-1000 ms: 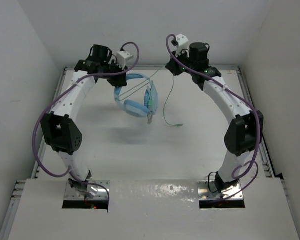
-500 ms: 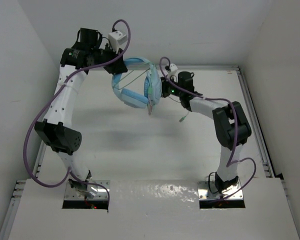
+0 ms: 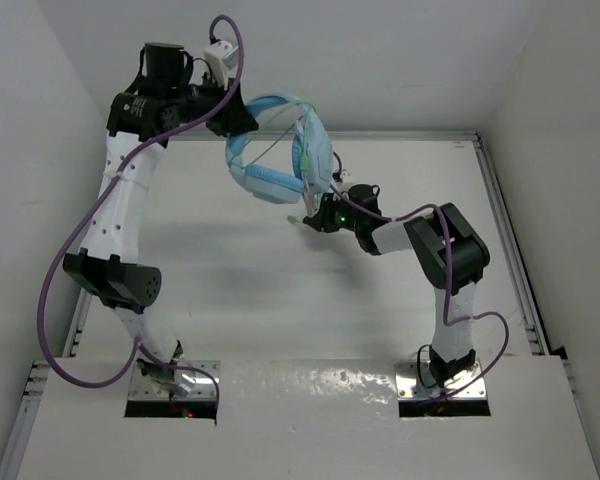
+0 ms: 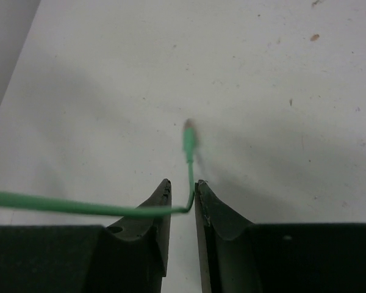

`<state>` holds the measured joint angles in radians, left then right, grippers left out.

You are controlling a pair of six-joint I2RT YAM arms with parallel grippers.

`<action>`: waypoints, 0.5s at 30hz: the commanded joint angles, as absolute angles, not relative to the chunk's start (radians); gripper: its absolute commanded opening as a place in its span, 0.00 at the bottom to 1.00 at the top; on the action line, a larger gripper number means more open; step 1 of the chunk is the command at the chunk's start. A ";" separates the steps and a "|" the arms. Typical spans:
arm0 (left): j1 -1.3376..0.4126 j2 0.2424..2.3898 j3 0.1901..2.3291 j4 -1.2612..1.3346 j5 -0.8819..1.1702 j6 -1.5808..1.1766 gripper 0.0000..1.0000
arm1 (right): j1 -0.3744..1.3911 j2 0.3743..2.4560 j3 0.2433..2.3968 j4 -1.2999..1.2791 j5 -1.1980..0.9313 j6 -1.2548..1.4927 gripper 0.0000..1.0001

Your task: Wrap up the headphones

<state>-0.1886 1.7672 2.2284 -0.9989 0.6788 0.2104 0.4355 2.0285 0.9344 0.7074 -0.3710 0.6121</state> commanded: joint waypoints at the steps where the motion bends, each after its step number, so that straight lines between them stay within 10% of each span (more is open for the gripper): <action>1: -0.181 1.750 2.324 -0.865 0.746 0.075 0.00 | 0.443 2.013 0.917 0.756 -0.311 0.643 0.21; 5: -0.181 1.769 2.338 -0.815 0.762 0.017 0.00 | 0.456 1.997 0.859 0.831 -0.299 0.660 0.02; 11: -0.170 1.784 2.321 -0.764 0.769 -0.064 0.00 | 0.463 1.947 0.833 0.937 -0.261 0.655 0.00; 15: -0.170 1.789 2.348 -0.755 0.762 -0.063 0.00 | 0.466 1.931 0.836 0.914 -0.367 0.600 0.32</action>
<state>-0.1814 1.8042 2.2971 -0.8410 0.7261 0.0128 0.4603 1.9980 0.8249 0.8383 -0.3073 0.6426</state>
